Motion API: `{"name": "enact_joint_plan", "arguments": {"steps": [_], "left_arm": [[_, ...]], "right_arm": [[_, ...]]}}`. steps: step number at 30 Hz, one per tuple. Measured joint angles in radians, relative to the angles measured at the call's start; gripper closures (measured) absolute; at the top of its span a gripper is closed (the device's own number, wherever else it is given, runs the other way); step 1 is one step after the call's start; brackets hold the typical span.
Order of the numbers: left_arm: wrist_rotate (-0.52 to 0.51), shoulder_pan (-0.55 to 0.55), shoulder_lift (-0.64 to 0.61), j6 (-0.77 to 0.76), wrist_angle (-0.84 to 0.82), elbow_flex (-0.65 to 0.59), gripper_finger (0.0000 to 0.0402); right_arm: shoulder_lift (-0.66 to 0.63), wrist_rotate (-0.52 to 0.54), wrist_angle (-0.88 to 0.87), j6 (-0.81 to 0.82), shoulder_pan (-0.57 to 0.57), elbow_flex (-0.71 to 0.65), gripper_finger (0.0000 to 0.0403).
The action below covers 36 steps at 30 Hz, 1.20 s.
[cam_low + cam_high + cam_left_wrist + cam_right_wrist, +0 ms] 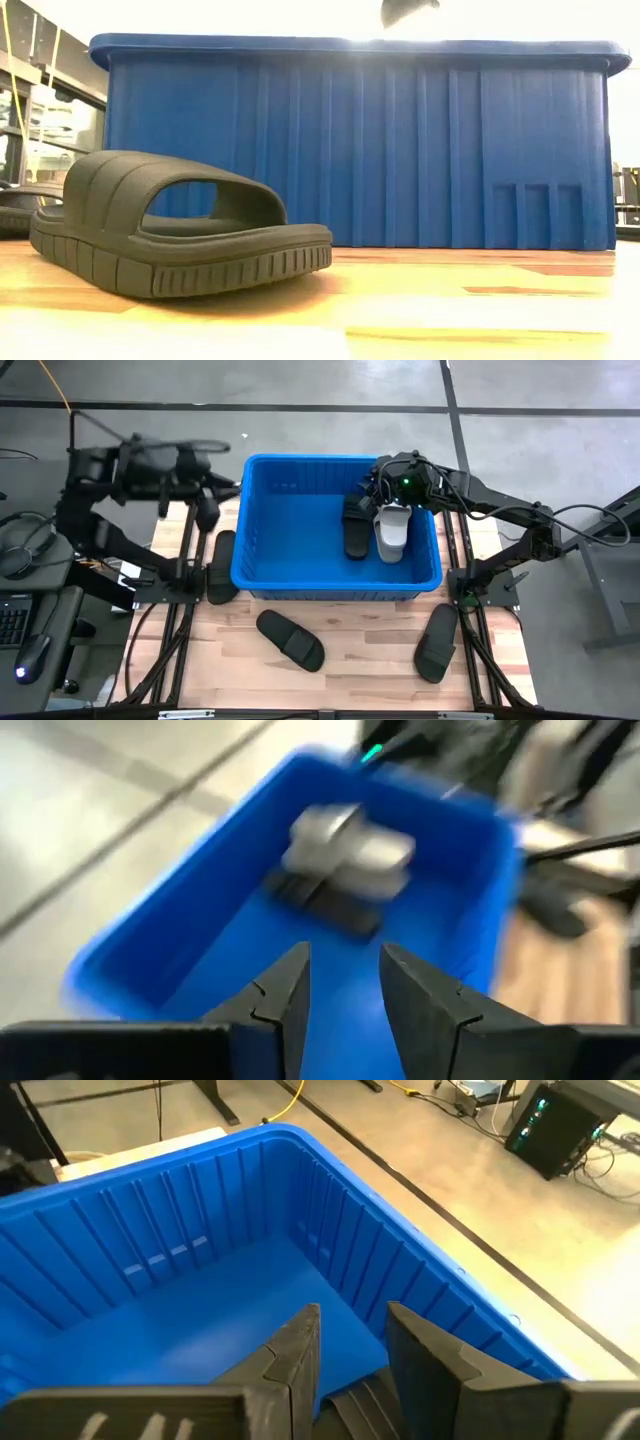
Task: Pick and place slides into bin
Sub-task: Put the left black slide into the blue bin
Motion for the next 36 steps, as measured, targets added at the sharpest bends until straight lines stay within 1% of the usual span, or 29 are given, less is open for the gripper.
{"name": "enact_joint_plan", "arguments": {"steps": [2, 4, 6, 7, 8, 11, 14, 17, 20, 22, 25, 27, 31, 34, 36], "left_arm": [[0.069, 0.116, 0.0, 0.0, -0.099, 0.004, 0.0291], [0.155, 0.216, -0.005, 0.001, -0.096, -0.018, 0.0291], [0.277, 0.3, -0.023, 0.0, -0.105, -0.047, 0.0291], [0.316, 0.339, -0.028, 0.003, -0.103, -0.049, 0.0291], [0.332, 0.375, -0.039, 0.01, -0.096, -0.056, 0.0291], [0.332, 0.469, -0.069, 0.027, -0.105, -0.105, 0.0291], [0.35, 0.56, -0.073, 0.117, -0.099, -0.164, 0.0291], [0.464, 0.626, -0.076, 0.167, -0.1, -0.26, 0.0291], [0.571, 0.65, -0.075, 0.175, -0.101, -0.377, 0.0291], [0.576, 0.652, -0.073, 0.169, -0.101, -0.454, 0.0291], [0.492, 0.65, -0.077, 0.148, -0.102, -0.554, 0.0291], [0.464, 0.651, -0.078, 0.149, -0.102, -0.615, 0.0291], [0.464, 0.65, -0.078, 0.149, -0.102, -0.703, 0.0291], [0.474, 0.65, -0.078, 0.144, -0.101, -0.745, 0.0291], [0.482, 0.651, -0.078, 0.116, -0.101, -0.761, 0.0291]], "right_arm": [[0.0, 0.0, 0.0, -0.016, 0.0, 0.0, 0.0297], [0.0, 0.001, -0.002, -0.035, 0.0, 0.0, 0.0297], [0.0, 0.006, -0.009, -0.051, 0.0, 0.0, 0.0297], [0.0, 0.007, -0.01, -0.062, 0.0, 0.0, 0.0297], [0.0, 0.01, -0.012, -0.067, 0.0, 0.0, 0.0297], [0.0, 0.025, -0.017, -0.092, 0.0, 0.0, 0.0297], [0.0, 0.042, -0.018, -0.119, 0.0, 0.0, 0.0297], [0.0, 0.053, -0.018, -0.142, -0.002, 0.0, 0.0297], [0.0, 0.048, -0.018, -0.143, -0.011, 0.0, 0.0297], [0.0, 0.045, -0.018, -0.138, -0.016, 0.0, 0.0297], [0.0, 0.045, -0.018, -0.136, -0.02, 0.0, 0.0297], [0.0, 0.042, -0.019, -0.136, -0.02, 0.0, 0.0297], [0.0, 0.019, -0.019, -0.136, -0.02, 0.0, 0.0297], [0.0, 0.008, -0.02, -0.136, -0.02, 0.0, 0.0297], [0.0, 0.008, -0.024, -0.136, -0.02, 0.0, 0.0297]]}}
